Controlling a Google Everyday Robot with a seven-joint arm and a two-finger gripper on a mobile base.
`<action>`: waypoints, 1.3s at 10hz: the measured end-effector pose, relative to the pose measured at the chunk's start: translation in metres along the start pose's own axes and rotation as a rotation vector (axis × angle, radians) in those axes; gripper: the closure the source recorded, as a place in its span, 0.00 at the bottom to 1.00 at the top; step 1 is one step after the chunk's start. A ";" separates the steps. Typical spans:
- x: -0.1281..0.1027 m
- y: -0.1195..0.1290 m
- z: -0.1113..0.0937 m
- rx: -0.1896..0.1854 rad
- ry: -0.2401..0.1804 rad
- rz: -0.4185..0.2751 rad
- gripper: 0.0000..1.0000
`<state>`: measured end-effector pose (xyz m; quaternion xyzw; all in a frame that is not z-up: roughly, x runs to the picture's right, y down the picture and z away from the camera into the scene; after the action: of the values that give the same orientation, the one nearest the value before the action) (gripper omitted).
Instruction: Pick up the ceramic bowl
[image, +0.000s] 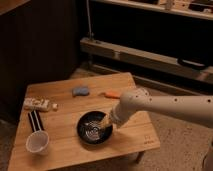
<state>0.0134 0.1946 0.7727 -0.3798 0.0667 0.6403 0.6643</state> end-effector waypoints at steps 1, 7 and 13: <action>0.000 -0.002 0.004 0.003 0.002 0.001 0.35; -0.008 -0.007 0.031 -0.089 0.010 -0.005 0.59; -0.035 0.035 -0.004 -0.196 -0.008 -0.141 1.00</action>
<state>-0.0228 0.1605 0.7752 -0.4440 -0.0255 0.5971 0.6676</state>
